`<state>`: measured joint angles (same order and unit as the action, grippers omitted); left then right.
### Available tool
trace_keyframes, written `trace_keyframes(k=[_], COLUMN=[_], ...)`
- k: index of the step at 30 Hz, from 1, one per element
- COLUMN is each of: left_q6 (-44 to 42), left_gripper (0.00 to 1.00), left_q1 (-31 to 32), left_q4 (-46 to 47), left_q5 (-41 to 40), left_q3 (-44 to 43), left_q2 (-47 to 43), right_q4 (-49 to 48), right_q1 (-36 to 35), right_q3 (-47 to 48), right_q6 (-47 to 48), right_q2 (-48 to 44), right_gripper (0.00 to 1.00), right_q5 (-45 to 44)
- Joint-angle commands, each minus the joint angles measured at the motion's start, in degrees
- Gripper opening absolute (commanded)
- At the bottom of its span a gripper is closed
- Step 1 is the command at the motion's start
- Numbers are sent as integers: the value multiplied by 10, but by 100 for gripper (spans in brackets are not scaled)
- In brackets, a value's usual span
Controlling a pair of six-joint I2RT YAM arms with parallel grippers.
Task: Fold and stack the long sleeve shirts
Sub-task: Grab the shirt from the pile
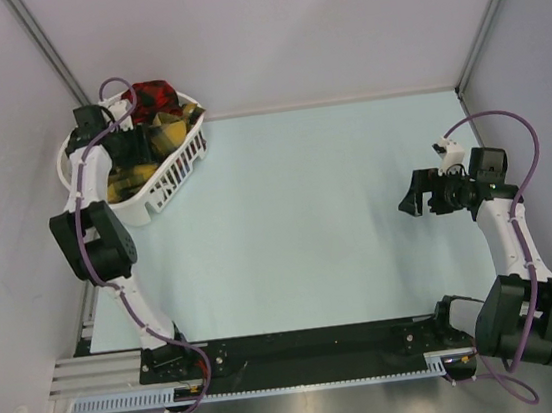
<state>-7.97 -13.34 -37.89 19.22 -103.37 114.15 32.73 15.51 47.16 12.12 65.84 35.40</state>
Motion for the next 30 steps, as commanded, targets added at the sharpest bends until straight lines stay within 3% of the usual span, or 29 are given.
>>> trace_keyframes(k=[1,3,4,13,18,28,30], left_q6=[-8,-3,1,59,158,287,289], left_gripper=[35,9,0,0,0,0,0], left_q1=[-23,-45,-51,-73,-73,-50,-19], left_q4=[-35,-51,-54,-54,-11,172,183], left_q5=[43,99,112,126,144,196,209], left_q3=[-59,-86,-96,-249,-332,-339,-338], left_q2=[24,-3,-15,-115,-120,-193,-205], right_q4=[-8,-8,-7,-15,-19,-26,-28], right_q1=[5,5,6,6,8,8,8], right_q3=[11,11,11,10,7,5,4], right_q6=[10,10,10,6,3,-2,-3], right_q2=[-3,-2,-2,-6,-16,-26,-28], right_gripper=[100,100,100,100,100,100,100], right_q5=[-4,-3,-4,-8,-11,-14,-14])
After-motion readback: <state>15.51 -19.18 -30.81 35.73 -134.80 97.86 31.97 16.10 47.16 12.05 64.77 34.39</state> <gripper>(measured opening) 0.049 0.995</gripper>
